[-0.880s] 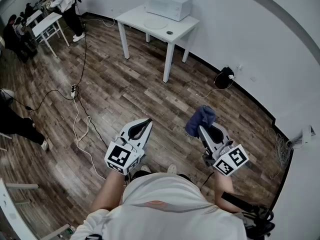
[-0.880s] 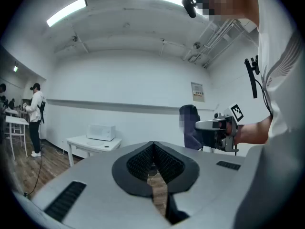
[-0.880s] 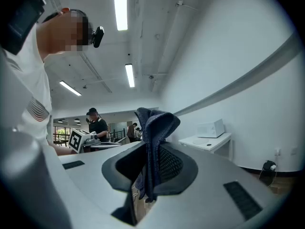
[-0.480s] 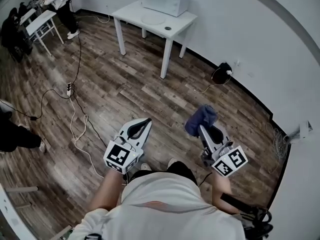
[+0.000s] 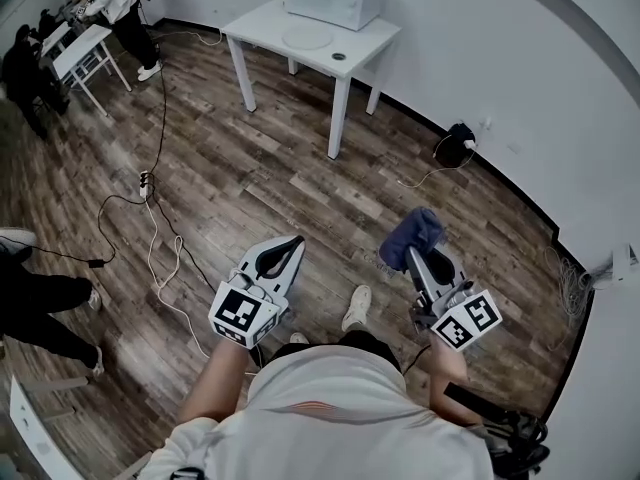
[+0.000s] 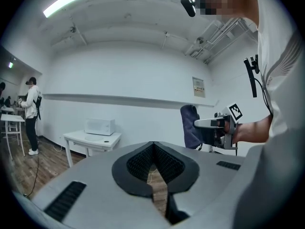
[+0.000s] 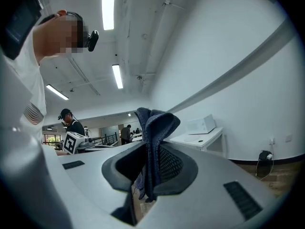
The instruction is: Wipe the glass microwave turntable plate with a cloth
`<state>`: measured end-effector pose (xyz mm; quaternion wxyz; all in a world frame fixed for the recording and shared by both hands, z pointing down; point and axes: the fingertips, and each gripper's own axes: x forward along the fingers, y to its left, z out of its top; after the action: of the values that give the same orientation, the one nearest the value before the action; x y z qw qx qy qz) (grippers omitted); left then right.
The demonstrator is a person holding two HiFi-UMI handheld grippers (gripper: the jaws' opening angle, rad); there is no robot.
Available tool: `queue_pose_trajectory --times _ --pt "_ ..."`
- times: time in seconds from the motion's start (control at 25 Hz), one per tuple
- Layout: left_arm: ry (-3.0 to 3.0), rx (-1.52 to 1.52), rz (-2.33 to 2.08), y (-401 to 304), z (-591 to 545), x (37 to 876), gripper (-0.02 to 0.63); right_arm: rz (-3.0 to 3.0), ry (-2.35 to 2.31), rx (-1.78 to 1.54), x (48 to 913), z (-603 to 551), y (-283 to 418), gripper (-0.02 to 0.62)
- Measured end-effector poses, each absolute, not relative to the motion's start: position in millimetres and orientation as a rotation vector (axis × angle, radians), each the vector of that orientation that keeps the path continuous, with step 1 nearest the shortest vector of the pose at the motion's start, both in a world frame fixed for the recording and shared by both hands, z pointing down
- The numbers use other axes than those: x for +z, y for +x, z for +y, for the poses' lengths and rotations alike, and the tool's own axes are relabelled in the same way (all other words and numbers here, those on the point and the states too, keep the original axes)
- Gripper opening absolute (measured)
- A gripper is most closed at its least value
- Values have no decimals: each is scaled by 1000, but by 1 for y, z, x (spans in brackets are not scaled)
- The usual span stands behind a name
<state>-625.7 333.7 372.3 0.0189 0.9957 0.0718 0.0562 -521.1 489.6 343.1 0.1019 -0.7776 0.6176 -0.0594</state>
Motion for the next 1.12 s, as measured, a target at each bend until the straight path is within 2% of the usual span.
queue_pose_trajectory --times 0.64,1.12 --pt "3100 148 194 -399 337 359 11 1801 -2287 -197 347 509 -297 61" --pt "3088 209 162 -308 334 367 11 1770 -2292 -228 359 511 -194 61"
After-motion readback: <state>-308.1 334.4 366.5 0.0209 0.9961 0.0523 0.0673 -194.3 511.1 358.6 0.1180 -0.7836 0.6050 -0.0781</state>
